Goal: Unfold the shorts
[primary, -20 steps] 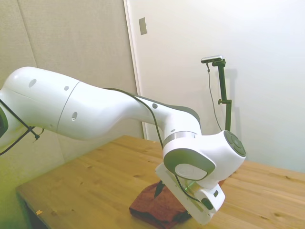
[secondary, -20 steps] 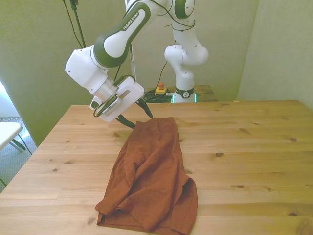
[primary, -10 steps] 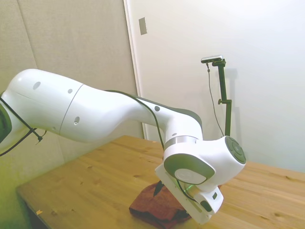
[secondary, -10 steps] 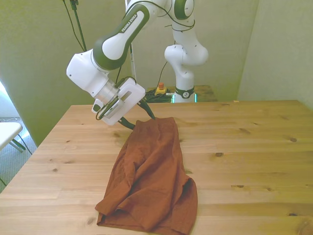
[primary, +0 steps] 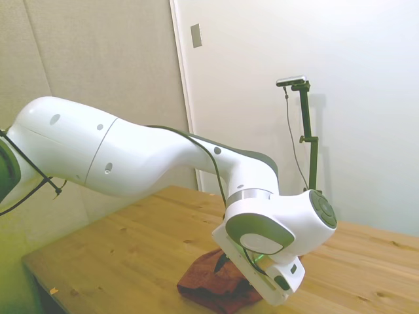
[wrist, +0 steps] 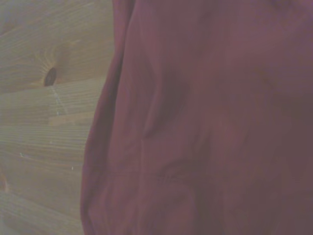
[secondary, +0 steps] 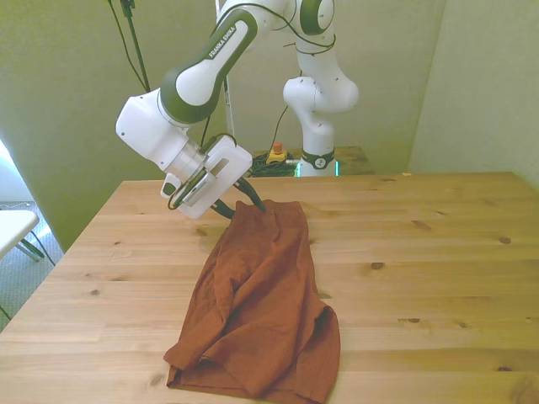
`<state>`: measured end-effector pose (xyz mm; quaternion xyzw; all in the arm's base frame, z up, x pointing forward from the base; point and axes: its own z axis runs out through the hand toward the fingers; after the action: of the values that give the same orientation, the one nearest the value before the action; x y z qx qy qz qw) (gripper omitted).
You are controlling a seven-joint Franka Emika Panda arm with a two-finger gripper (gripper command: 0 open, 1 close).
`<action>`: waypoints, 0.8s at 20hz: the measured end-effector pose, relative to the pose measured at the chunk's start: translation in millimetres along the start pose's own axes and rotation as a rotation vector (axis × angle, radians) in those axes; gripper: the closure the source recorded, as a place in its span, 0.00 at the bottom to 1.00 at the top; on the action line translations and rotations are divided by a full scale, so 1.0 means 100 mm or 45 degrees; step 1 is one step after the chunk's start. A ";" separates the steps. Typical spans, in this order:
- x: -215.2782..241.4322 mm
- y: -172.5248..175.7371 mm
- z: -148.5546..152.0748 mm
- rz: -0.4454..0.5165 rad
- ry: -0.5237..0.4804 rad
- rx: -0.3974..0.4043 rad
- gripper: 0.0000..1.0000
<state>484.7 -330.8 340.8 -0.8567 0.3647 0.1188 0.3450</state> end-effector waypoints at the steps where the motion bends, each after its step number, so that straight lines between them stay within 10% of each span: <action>1: 0.00 0.00 0.00 -0.001 0.000 0.000 1.00; 16: -0.19 -0.35 -0.06 -0.059 -0.005 0.004 1.00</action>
<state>495.7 -306.6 371.7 -0.8641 0.3441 0.1118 0.3499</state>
